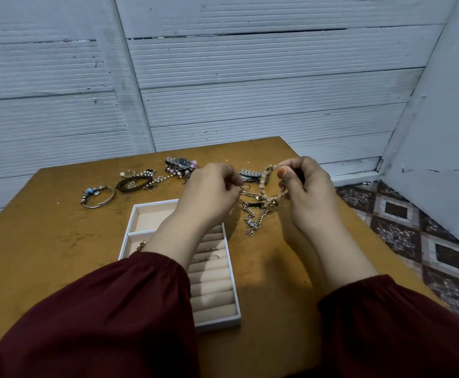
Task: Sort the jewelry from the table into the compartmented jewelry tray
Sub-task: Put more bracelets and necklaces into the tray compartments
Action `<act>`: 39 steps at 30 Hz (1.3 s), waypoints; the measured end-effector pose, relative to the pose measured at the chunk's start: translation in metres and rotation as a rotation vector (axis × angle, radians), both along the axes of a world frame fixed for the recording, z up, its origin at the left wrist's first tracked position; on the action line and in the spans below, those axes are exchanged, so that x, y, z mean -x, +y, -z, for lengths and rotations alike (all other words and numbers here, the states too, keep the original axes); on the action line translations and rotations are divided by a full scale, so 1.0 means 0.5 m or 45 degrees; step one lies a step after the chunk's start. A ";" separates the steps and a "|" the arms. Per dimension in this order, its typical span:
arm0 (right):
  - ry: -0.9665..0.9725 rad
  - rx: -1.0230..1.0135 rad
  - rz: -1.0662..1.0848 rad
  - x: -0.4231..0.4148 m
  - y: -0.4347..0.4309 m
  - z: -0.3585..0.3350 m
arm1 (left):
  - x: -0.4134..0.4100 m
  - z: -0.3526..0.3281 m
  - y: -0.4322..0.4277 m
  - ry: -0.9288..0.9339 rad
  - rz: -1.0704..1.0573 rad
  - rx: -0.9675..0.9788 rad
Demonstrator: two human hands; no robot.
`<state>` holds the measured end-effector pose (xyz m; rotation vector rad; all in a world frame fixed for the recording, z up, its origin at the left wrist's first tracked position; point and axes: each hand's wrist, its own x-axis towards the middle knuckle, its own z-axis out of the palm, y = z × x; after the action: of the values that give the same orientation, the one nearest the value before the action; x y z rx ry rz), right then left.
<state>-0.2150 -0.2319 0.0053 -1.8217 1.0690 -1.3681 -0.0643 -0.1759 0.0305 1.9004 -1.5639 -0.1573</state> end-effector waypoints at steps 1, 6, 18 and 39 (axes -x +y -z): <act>-0.020 -0.007 0.010 0.003 0.001 -0.003 | 0.001 0.001 -0.001 0.000 -0.001 -0.013; -0.119 -0.049 0.016 0.017 -0.001 0.000 | 0.006 0.006 -0.006 -0.027 0.014 -0.083; -0.377 -0.329 -0.049 0.070 -0.017 0.020 | 0.016 0.025 -0.025 -0.140 0.062 -0.277; -0.876 -0.744 -0.436 0.091 -0.015 0.020 | 0.079 0.031 -0.046 0.549 0.425 -0.428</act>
<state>-0.2603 -0.2394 -0.0048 -0.9390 0.6457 -1.1692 -0.1035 -0.1990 0.0151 1.6734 -1.6020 -0.9617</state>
